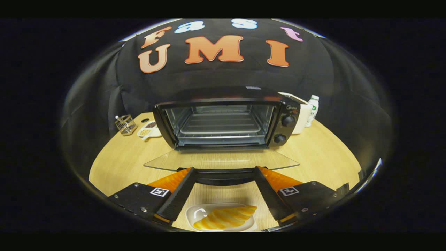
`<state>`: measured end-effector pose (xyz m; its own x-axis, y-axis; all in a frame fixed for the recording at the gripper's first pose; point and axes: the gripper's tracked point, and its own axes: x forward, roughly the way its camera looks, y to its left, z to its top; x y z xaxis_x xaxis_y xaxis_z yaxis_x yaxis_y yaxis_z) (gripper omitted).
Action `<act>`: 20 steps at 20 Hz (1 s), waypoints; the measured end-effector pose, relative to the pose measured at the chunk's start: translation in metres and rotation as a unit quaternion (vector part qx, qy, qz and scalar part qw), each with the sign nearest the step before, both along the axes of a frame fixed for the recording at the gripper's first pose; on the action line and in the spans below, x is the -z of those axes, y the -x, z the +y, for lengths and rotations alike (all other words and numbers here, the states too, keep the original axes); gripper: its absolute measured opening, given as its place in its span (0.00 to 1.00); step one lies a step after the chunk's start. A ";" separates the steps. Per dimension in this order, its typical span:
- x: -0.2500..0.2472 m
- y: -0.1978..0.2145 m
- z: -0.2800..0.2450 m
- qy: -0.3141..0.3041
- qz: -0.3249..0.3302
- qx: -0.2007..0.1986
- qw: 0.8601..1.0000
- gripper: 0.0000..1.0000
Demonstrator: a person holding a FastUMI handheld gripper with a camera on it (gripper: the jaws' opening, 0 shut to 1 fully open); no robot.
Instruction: Open the toaster oven, put the food inside, and close the toaster oven door.
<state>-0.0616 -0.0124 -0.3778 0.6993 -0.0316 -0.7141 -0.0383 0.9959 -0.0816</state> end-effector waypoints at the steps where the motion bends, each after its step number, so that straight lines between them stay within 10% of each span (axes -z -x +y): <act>1: 0.008 0.006 -0.002 -0.003 0.013 0.005 1.000 1.00; 20: 0.024 0.019 -0.009 -0.030 0.047 0.081 0.995 0.98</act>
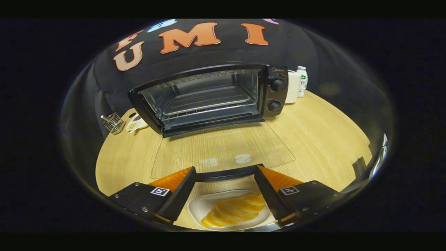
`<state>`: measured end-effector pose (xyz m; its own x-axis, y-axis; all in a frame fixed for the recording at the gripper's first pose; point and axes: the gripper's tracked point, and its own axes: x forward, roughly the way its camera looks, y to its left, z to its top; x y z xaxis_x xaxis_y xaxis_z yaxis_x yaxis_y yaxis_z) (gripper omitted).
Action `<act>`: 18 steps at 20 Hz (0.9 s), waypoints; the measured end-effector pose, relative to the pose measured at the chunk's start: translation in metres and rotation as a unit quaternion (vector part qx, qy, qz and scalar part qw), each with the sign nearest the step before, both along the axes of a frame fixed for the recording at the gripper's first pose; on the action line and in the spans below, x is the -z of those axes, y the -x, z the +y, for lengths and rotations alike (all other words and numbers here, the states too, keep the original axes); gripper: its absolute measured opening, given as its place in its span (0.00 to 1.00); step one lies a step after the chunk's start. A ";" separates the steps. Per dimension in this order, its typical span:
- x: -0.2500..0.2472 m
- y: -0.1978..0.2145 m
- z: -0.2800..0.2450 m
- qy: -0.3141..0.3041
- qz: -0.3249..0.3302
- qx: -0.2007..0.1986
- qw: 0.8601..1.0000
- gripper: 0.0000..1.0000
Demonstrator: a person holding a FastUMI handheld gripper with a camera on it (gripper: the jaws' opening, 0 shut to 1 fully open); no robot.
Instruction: Open the toaster oven, put the food inside, and close the toaster oven door.
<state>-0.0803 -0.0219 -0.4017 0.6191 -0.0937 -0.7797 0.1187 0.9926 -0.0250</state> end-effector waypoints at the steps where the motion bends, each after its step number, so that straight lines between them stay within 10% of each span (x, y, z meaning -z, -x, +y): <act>1: -0.007 0.002 -0.001 0.006 -0.007 0.002 1.000 0.98; 18: -0.030 0.096 0.008 0.043 -0.003 0.075 0.996 0.98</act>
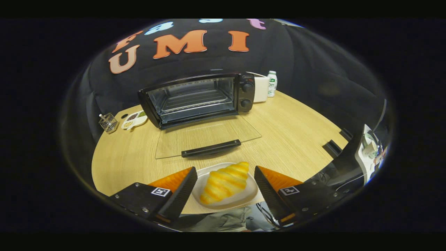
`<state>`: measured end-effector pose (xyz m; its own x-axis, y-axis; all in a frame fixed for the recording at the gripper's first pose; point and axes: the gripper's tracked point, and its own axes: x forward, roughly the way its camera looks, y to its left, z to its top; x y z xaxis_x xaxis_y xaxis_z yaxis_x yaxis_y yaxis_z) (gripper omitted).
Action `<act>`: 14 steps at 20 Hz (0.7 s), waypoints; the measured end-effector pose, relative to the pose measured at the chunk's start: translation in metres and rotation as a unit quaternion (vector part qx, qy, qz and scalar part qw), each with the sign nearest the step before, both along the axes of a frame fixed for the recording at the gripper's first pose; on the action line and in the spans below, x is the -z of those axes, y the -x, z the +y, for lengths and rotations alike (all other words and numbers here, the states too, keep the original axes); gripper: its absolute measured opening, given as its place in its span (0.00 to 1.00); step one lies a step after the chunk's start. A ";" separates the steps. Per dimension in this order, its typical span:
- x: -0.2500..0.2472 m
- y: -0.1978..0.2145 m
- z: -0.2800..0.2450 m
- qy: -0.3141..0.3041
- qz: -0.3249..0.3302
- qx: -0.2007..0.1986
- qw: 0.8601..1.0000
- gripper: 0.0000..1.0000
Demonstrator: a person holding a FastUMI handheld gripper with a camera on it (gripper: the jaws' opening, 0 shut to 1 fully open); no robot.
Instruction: Open the toaster oven, put the food inside, and close the toaster oven door.
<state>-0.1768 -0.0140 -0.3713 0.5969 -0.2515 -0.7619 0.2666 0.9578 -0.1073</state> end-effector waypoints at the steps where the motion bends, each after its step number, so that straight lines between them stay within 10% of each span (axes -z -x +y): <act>1: 0.003 0.006 0.001 0.004 0.007 0.001 1.000 0.98; 14: 0.051 0.047 0.022 -0.031 0.061 0.112 0.991 0.98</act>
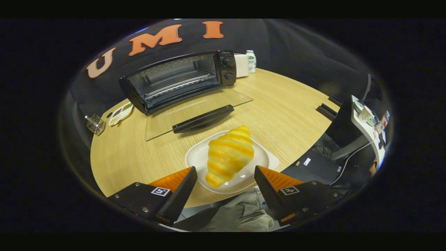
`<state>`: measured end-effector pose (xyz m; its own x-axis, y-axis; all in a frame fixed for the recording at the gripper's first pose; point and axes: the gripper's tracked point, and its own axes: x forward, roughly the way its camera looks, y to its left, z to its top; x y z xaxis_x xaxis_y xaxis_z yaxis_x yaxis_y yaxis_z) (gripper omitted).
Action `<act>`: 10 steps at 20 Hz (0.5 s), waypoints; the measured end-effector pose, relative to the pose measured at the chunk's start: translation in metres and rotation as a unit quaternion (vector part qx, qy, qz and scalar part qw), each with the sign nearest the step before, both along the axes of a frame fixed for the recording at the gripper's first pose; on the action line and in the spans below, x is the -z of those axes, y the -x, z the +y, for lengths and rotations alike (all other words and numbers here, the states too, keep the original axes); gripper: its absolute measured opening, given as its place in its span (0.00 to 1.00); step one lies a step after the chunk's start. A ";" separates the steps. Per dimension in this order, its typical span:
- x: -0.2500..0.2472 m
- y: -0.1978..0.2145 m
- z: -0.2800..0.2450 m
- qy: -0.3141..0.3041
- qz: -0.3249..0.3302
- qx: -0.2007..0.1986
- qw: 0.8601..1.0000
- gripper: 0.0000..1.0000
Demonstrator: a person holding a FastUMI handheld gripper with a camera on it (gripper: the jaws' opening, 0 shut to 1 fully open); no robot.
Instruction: Open the toaster oven, put the food inside, and close the toaster oven door.
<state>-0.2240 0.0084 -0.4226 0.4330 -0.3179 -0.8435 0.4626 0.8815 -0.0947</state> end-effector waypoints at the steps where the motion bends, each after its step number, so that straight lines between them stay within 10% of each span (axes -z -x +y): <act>1: 0.005 0.000 0.000 0.000 0.005 0.003 1.000 0.98; 6: 0.024 -0.008 0.001 -0.002 0.024 0.008 1.000 0.98; 10: 0.029 -0.005 -0.004 0.004 0.043 0.023 0.999 0.78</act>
<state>-0.2186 0.0046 -0.4518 0.3449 -0.3417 -0.8742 0.4919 0.8591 -0.1417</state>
